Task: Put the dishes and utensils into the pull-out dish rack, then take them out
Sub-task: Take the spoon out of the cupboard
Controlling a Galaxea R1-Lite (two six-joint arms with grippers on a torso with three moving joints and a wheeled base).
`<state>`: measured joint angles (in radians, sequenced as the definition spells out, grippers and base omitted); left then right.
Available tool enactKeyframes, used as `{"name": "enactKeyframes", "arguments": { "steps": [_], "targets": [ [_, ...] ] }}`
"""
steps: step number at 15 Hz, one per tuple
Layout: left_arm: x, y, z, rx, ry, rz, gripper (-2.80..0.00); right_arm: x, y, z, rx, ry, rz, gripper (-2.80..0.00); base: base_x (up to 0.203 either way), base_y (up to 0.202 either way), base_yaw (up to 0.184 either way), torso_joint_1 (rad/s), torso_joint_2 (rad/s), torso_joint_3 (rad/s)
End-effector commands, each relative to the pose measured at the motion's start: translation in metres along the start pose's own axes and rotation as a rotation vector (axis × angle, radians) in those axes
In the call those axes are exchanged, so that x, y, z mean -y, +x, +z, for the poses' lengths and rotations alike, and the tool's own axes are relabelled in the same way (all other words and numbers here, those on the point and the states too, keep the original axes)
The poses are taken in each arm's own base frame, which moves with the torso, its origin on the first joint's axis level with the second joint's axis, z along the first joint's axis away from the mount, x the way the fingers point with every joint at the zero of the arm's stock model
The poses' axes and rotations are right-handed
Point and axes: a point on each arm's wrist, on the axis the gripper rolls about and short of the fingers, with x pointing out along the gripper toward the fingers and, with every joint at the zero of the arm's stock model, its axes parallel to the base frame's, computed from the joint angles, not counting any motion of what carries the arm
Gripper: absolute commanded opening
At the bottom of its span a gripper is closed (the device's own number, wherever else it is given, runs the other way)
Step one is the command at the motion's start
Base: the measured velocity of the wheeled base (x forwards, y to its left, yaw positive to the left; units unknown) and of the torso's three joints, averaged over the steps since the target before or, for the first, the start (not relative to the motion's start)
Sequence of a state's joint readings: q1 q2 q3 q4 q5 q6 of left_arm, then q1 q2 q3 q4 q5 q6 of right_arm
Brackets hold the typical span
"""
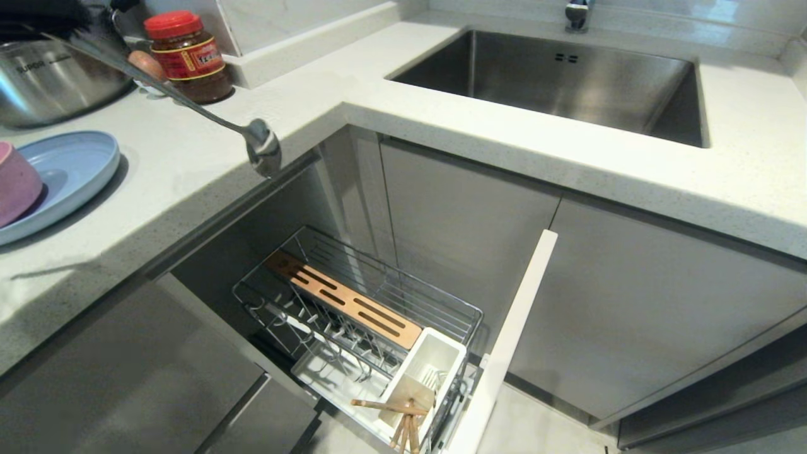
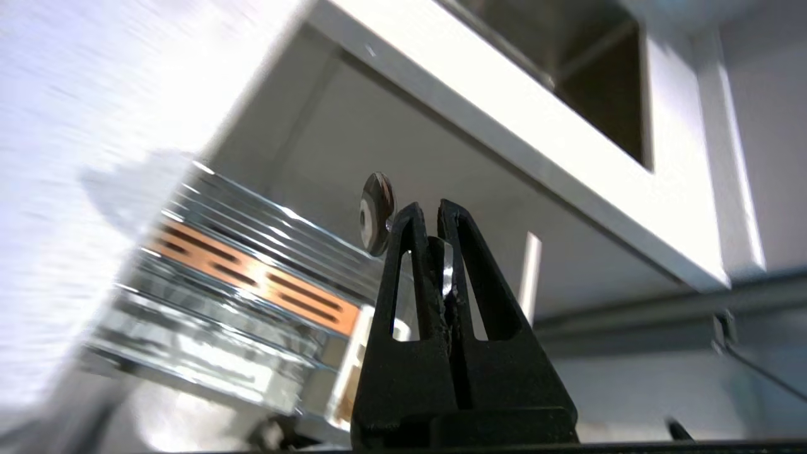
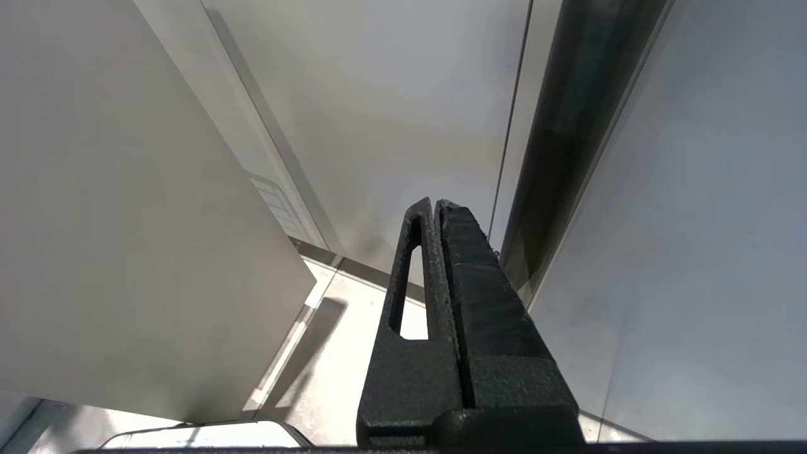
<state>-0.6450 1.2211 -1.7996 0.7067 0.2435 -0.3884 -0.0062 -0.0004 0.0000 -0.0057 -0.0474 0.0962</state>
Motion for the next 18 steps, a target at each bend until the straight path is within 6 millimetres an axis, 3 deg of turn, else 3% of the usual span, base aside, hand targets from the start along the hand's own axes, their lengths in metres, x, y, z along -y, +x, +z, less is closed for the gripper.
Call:
{"name": "enactKeyframes", "arguments": {
  "steps": [1, 4, 10, 14, 18],
  "targets": [
    [-0.011, -0.024, 0.008, 0.086, 0.000, 0.066, -2.80, 0.000, 0.000, 0.000, 0.004, 0.001, 0.000, -2.80, 0.000, 0.000, 0.000, 0.000, 0.00, 0.000],
    [-0.018, -0.039, 0.012, 0.162, 0.018, 0.171, -2.80, 0.000, 0.000, 0.000, 0.005, 0.001, 0.000, -2.80, 0.000, 0.000, 0.000, 0.000, 0.00, 0.000],
    [-0.025, -0.041, 0.021, 0.336, -0.015, 0.457, -2.80, 0.000, 0.000, 0.000, 0.005, 0.001, 0.000, -2.80, 0.000, 0.000, 0.000, 0.000, 0.00, 0.000],
    [-0.027, -0.017, 0.026, 0.414, -0.016, 0.607, -2.80, 0.000, 0.000, 0.000, 0.005, 0.001, 0.000, -2.80, 0.000, 0.000, 0.000, 0.000, 0.00, 0.000],
    [-0.028, 0.023, 0.024, 0.432, 0.008, 0.661, -2.80, 0.000, 0.000, 0.000, 0.005, 0.001, 0.000, -2.80, 0.000, 0.000, 0.000, 0.000, 0.00, 0.000]
  ]
}}
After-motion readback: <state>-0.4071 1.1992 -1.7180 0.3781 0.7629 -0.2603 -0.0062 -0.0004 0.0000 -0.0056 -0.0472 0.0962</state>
